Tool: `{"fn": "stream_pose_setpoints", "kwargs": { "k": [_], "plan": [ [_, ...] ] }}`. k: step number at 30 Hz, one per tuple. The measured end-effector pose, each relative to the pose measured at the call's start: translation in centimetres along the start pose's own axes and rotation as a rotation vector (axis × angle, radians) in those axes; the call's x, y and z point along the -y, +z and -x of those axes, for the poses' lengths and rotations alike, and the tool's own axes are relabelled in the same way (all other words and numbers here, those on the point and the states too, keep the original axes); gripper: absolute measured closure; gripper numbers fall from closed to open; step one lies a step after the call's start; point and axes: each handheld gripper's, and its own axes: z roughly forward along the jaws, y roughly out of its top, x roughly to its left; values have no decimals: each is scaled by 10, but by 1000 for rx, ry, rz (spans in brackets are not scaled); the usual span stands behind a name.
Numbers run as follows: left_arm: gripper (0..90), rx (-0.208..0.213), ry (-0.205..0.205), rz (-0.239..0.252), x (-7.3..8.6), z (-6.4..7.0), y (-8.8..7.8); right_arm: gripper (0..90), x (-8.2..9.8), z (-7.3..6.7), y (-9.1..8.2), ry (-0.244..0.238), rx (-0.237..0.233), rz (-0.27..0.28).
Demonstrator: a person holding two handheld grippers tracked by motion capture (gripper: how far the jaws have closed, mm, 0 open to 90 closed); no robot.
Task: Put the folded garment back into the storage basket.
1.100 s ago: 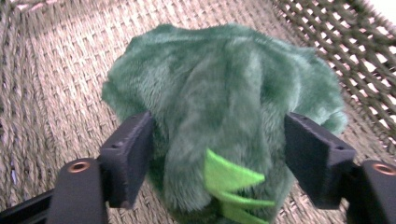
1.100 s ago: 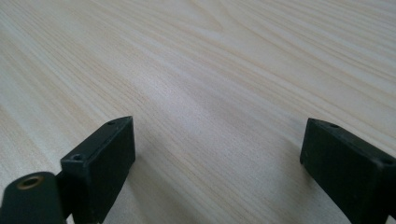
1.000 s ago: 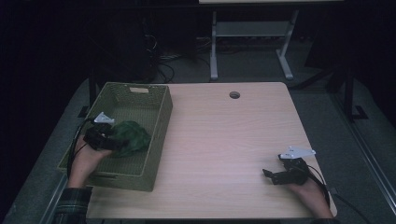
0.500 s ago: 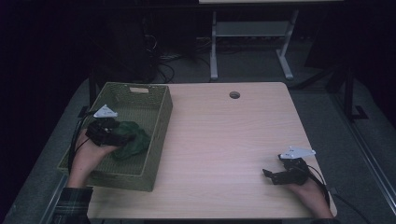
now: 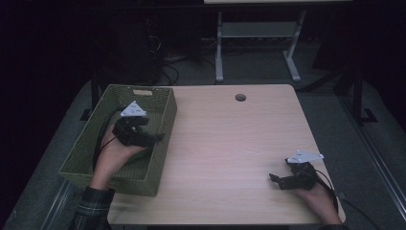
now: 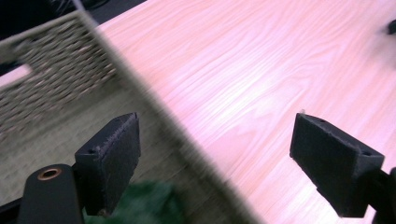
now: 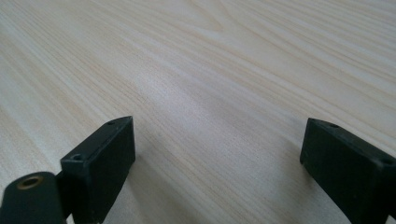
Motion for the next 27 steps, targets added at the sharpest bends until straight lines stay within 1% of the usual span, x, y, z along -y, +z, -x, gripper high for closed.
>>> {"fn": "stream_pose_setpoints", "kwargs": {
  "k": [1,3,4,9,12,14,15,19,23,27],
  "plan": [
    [156,14,-2,7,-3,4,3,97,0,0,0,0,0,0],
    [156,35,16,9,-8,13,8,97,0,0,0,1,0,0],
    [156,43,16,10,-10,17,11,97,0,0,0,0,0,0],
    [156,89,40,24,-19,40,28,97,0,0,0,1,0,-1],
    [156,110,68,19,-23,55,39,97,0,0,0,0,0,0],
    [156,126,76,16,-24,65,47,97,0,0,0,0,0,0],
    [156,133,79,15,-24,71,52,97,0,0,0,0,0,0],
    [156,152,98,6,-21,84,66,97,0,0,0,0,0,0],
    [156,169,106,-9,-13,93,82,97,0,0,0,0,0,0],
    [156,182,107,-8,-2,101,95,97,0,0,0,1,0,-1]
  ]
}}
